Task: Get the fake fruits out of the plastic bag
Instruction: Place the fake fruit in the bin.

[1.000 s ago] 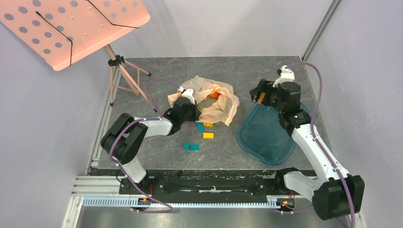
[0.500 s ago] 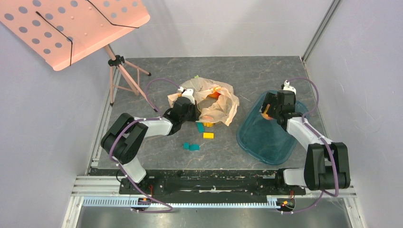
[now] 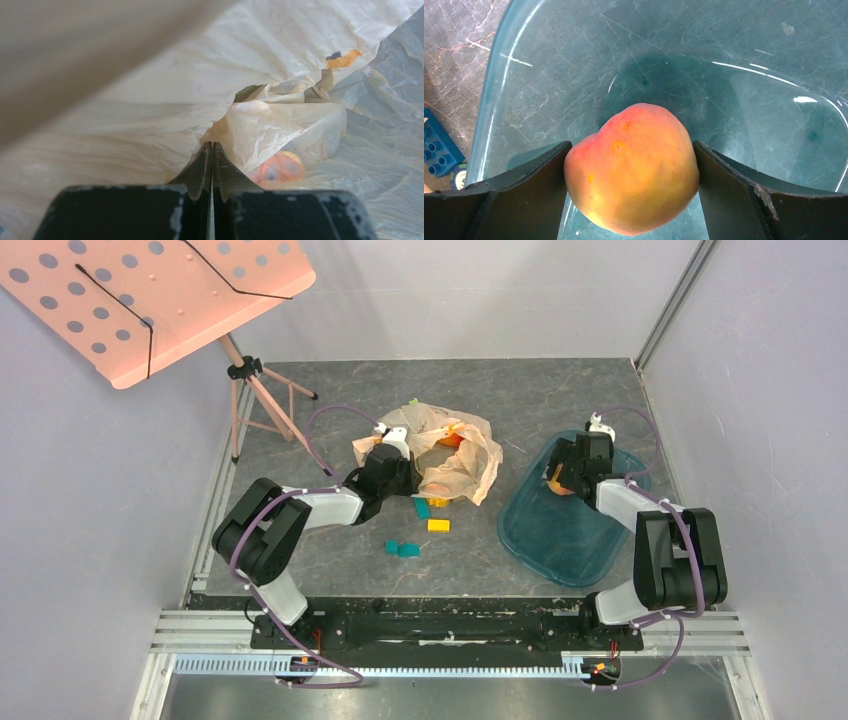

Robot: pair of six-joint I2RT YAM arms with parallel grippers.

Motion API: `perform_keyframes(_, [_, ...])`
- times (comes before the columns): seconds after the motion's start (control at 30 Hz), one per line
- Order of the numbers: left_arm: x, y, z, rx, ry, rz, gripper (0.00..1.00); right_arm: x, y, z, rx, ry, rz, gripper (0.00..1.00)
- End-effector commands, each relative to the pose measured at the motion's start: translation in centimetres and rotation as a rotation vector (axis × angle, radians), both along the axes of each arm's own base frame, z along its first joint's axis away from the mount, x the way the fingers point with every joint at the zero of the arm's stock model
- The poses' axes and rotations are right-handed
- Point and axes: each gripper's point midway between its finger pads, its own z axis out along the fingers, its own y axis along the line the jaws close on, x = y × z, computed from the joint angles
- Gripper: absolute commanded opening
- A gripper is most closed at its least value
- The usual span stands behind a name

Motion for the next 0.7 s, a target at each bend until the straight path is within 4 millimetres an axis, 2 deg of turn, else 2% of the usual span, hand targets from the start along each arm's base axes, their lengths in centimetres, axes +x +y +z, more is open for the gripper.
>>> perform_keyframes(0.0, [0.9,-0.1,1.8,-0.007,-0.047,0.017,0.02,1.1,-0.3,0.2,-0.017,-0.019,0.006,0.71])
perform_keyframes(0.17, [1.0,0.1,1.8,-0.004,-0.048,0.029,0.02,0.8,-0.5,0.6,-0.034,-0.021,0.010,0.87])
perform_keyframes(0.23, [1.0,0.1,1.8,-0.006,-0.047,0.035,0.02,0.8,-0.9,1.6,-0.051,-0.036,0.001,0.97])
perform_keyframes(0.3, [0.9,0.1,1.9,-0.007,-0.048,0.035,0.02,0.4,-1.6,2.8,-0.083,-0.043,-0.028,0.98])
perform_keyframes(0.43, [0.9,0.3,2.0,-0.004,-0.048,0.041,0.02,0.1,-2.7,7.0,-0.123,-0.129,-0.072,0.98])
perform_keyframes(0.5, [0.9,0.4,2.3,-0.006,-0.051,0.044,0.02,0.1,-2.5,10.0,-0.132,-0.200,-0.061,0.98])
perform_keyframes(0.6, [0.7,0.5,3.2,-0.014,-0.065,0.046,0.02,0.4,-0.2,14.6,-0.166,-0.318,0.035,0.97])
perform_keyframes(0.67, [0.5,0.6,3.3,-0.016,-0.066,0.047,0.02,0.5,2.6,17.5,-0.183,-0.390,0.135,0.96])
